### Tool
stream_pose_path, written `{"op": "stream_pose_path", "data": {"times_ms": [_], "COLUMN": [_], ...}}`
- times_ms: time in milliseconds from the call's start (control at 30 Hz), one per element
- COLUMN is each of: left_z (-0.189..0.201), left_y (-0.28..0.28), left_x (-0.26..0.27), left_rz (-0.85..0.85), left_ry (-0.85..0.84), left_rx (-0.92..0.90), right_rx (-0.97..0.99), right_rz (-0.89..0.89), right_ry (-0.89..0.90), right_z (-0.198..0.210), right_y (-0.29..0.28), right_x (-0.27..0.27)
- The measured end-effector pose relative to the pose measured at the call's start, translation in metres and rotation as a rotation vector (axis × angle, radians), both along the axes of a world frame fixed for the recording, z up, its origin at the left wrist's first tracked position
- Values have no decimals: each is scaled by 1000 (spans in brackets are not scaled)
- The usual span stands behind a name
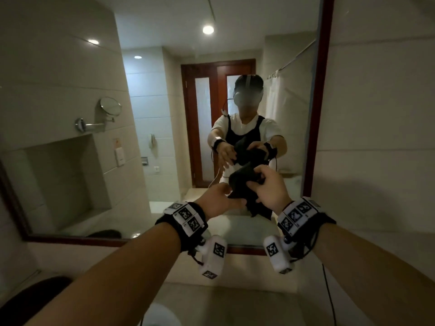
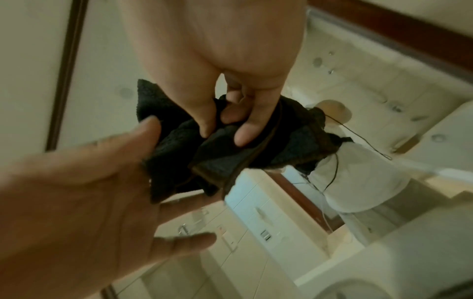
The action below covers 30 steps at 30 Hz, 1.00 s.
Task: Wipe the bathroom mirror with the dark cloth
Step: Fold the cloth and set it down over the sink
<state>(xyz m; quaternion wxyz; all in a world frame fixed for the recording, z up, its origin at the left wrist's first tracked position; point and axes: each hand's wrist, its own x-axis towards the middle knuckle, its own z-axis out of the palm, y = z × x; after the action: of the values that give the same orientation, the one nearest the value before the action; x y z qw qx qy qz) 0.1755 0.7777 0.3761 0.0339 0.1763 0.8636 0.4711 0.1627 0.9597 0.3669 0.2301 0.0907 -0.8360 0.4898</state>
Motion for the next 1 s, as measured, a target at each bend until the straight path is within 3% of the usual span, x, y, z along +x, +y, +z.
{"op": "stream_pose_path", "data": {"times_ms": [100, 200, 333, 667, 833, 1000], "left_z": [-3, -14, -34, -60, -72, -92], "left_y": [-41, -99, -192, -408, -486, -553], "left_x": [34, 60, 87, 167, 193, 195], "left_rz": [-4, 85, 212, 331, 421, 464], "left_ry": [7, -5, -47, -172, -191, -290], "left_rx": [231, 312, 283, 176, 184, 155], "right_rx": [-43, -107, -94, 163, 135, -89], "right_rz": [71, 131, 296, 513, 601, 652], "right_ry": [-80, -224, -423, -420, -612, -736], "right_z": [-5, -14, -28, -42, -53, -83], "right_y": [-60, -127, -218, -385, -462, -524], "right_x": [26, 48, 81, 134, 141, 123]}}
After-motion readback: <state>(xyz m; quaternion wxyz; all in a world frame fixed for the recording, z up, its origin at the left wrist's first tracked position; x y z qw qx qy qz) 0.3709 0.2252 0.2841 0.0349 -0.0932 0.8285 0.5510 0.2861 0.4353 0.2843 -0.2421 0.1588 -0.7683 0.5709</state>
